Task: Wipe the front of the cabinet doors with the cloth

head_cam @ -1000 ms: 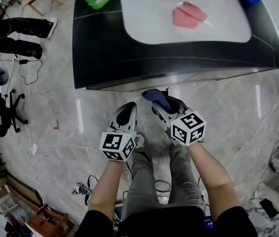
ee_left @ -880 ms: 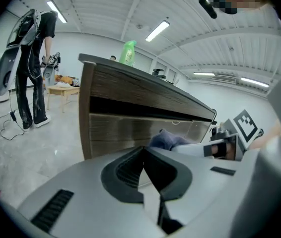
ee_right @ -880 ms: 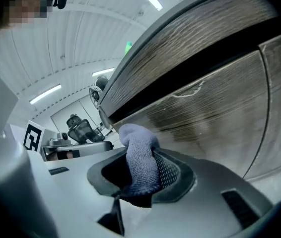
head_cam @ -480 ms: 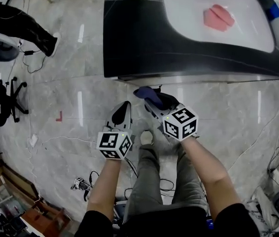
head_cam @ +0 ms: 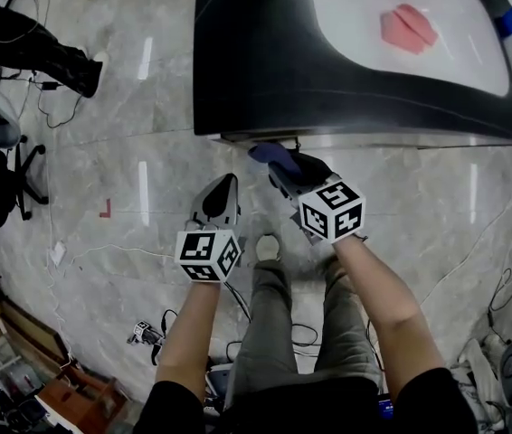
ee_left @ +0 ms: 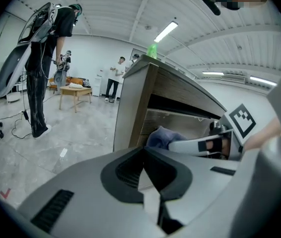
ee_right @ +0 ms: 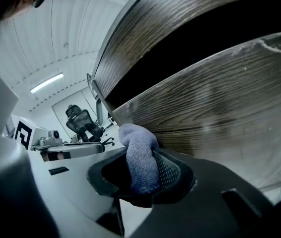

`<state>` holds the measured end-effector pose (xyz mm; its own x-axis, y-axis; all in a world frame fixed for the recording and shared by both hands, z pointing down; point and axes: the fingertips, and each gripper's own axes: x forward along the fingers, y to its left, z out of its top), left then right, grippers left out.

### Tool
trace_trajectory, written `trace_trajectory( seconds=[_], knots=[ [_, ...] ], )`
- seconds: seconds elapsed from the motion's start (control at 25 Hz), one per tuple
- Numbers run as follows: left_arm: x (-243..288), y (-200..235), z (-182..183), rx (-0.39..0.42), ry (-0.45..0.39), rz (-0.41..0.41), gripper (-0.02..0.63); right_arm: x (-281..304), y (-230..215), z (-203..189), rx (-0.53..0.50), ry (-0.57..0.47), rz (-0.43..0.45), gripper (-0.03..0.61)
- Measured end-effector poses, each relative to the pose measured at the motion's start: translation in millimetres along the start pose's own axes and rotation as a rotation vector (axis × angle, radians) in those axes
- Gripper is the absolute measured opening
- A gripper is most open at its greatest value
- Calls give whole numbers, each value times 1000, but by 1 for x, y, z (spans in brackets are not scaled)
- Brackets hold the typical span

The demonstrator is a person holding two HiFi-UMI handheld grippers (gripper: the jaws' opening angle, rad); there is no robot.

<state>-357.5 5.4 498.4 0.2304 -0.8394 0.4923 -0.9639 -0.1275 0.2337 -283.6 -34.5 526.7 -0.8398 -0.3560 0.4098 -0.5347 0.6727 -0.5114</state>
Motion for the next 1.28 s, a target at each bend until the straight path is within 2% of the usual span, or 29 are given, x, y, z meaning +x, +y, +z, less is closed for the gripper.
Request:
trace_trajectory(
  seconds=[0.24, 0.92, 1.28],
  knots=[
    [17, -29, -4, 10, 10, -22, -6, -35, -36, 3, 17, -29, -53, 120],
    [84, -163, -8, 60, 41, -147, -6, -166, -161, 2, 88, -106, -240, 120],
    [105, -201, -10, 68, 47, -183, -6, -199, -193, -4, 130, -128, -280, 120]
  ],
)
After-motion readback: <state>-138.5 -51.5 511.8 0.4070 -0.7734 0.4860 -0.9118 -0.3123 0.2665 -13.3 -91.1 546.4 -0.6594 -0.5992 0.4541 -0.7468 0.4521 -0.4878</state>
